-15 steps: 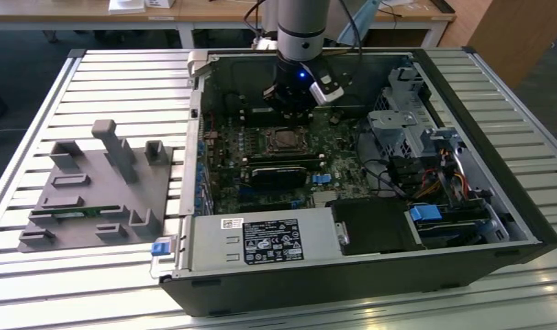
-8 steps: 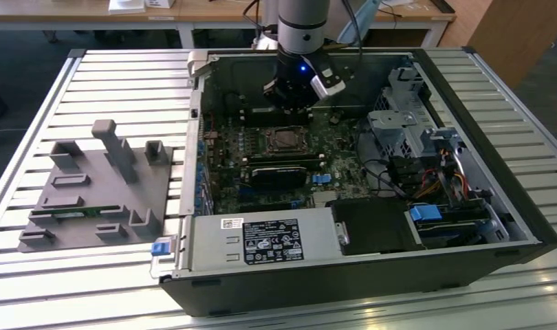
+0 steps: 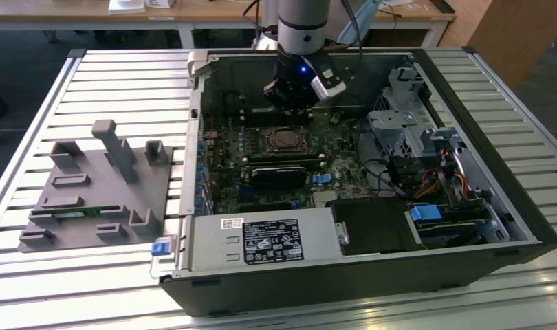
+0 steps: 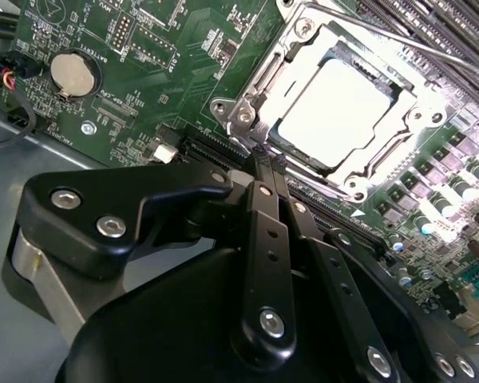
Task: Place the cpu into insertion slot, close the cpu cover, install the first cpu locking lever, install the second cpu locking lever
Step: 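Install the first cpu locking lever, then install the second cpu locking lever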
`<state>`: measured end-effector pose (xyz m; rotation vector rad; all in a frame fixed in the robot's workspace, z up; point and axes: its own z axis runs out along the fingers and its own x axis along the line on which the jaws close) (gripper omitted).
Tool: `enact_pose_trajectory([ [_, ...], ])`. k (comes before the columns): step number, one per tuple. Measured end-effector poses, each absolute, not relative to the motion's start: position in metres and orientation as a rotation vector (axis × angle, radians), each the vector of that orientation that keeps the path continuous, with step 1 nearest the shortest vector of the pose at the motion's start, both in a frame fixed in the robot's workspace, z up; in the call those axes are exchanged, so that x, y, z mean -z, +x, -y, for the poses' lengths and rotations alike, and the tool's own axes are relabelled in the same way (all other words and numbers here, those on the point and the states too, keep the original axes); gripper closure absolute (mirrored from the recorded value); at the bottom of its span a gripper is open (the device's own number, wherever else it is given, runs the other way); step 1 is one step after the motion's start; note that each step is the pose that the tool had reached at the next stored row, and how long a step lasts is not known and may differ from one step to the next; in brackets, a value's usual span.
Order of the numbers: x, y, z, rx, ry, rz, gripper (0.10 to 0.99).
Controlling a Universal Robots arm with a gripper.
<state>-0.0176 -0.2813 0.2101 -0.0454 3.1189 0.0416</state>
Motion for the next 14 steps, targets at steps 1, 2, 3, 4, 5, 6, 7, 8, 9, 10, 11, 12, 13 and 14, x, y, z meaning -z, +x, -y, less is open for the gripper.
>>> enact_pose_trajectory([
  [1, -0.2101, -0.0177, 0.2817, -0.042, -0.045, -3.119, 0.965],
  [2, -0.2101, -0.0177, 0.2821, -0.042, -0.045, -3.119, 0.965],
  [3, -0.2101, -0.0176, 0.2826, -0.042, -0.045, -3.119, 0.965],
  [4, -0.2101, -0.0177, 0.2830, -0.042, -0.045, -3.119, 0.965],
  [5, -0.2101, -0.0177, 0.2834, -0.042, -0.045, -3.119, 0.965],
  [6, -0.2101, -0.0177, 0.2839, -0.042, -0.045, -3.119, 0.965],
  [7, -0.2101, -0.0177, 0.2843, -0.042, -0.045, -3.119, 0.965],
  [8, -0.2101, -0.0177, 0.2847, -0.042, -0.045, -3.119, 0.965],
  [9, -0.2101, -0.0177, 0.2851, -0.042, -0.045, -3.119, 0.965],
  [10, -0.2101, -0.0177, 0.2854, -0.042, -0.045, -3.119, 0.965],
  [11, -0.2101, -0.0177, 0.2858, -0.042, -0.045, -3.119, 0.965],
  [12, -0.2101, -0.0177, 0.2861, -0.042, -0.045, -3.119, 0.965],
  [13, -0.2101, -0.0177, 0.2864, -0.042, -0.045, -3.119, 0.965],
  [14, -0.2101, -0.0177, 0.2867, -0.042, -0.045, -3.119, 0.965],
])
